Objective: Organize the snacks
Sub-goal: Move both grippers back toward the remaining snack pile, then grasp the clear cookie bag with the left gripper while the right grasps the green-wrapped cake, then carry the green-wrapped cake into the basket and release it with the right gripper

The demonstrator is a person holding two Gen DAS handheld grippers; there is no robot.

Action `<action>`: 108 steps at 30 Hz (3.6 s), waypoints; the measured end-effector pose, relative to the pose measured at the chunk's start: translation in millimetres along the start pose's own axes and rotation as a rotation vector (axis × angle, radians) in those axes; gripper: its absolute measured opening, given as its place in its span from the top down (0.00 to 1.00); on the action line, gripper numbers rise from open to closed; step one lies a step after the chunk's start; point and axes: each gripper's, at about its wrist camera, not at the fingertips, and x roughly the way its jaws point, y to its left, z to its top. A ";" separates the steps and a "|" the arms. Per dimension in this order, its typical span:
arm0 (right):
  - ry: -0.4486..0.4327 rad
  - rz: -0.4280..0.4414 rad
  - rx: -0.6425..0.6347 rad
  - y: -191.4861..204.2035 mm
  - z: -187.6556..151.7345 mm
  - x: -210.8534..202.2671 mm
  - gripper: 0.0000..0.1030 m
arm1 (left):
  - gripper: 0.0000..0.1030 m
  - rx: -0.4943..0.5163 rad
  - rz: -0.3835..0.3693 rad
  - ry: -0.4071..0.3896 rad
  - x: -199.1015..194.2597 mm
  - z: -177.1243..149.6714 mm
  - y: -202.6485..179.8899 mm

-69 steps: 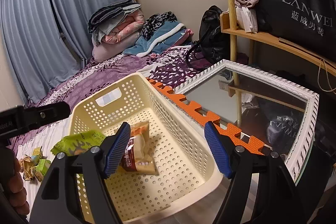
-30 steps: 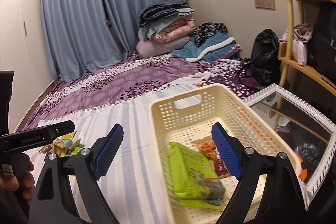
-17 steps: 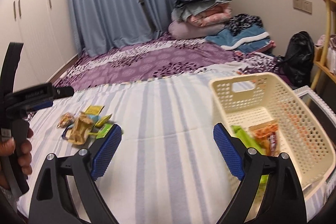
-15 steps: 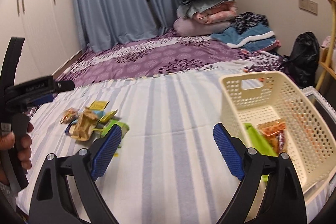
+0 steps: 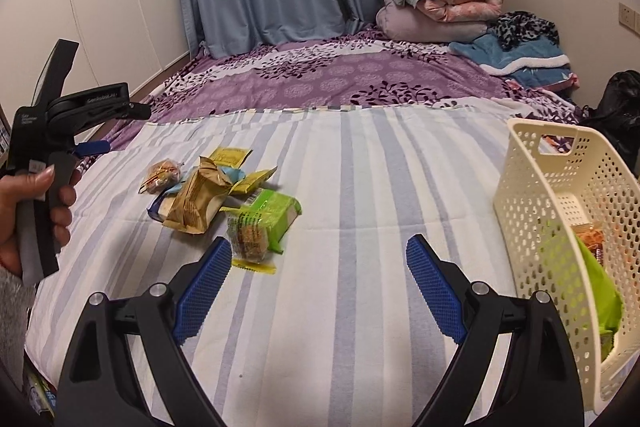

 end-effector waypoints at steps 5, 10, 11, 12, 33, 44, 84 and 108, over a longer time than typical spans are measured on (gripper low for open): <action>0.022 0.005 -0.007 3.7 0.6 10.6 0.14 | 0.03 -0.099 0.025 0.045 28.9 14.0 25.0; 0.042 0.005 -0.007 3.8 0.0 20.8 0.14 | 0.03 -0.162 0.037 0.096 59.3 21.0 40.4; 0.048 0.005 -0.006 3.9 -0.2 23.2 0.14 | 0.03 -0.169 0.033 0.108 65.4 21.4 41.7; 0.054 0.006 -0.006 4.2 -0.6 25.5 0.14 | 0.03 -0.175 0.032 0.121 71.1 20.7 42.1; 0.122 0.037 -0.038 24.6 -3.6 61.4 0.14 | 0.17 -0.137 0.104 0.221 132.8 1.2 51.6; 0.152 0.065 -0.048 37.6 -8.3 84.5 0.14 | 0.39 -0.166 0.025 0.181 109.6 -5.7 62.2; 0.178 0.105 -0.078 45.8 -16.0 73.8 0.65 | 0.39 -0.142 -0.073 0.008 -13.3 -36.9 54.3; -0.046 0.063 0.059 -18.0 15.5 -20.5 0.65 | 0.39 -0.055 -0.145 -0.029 -55.8 -49.2 10.7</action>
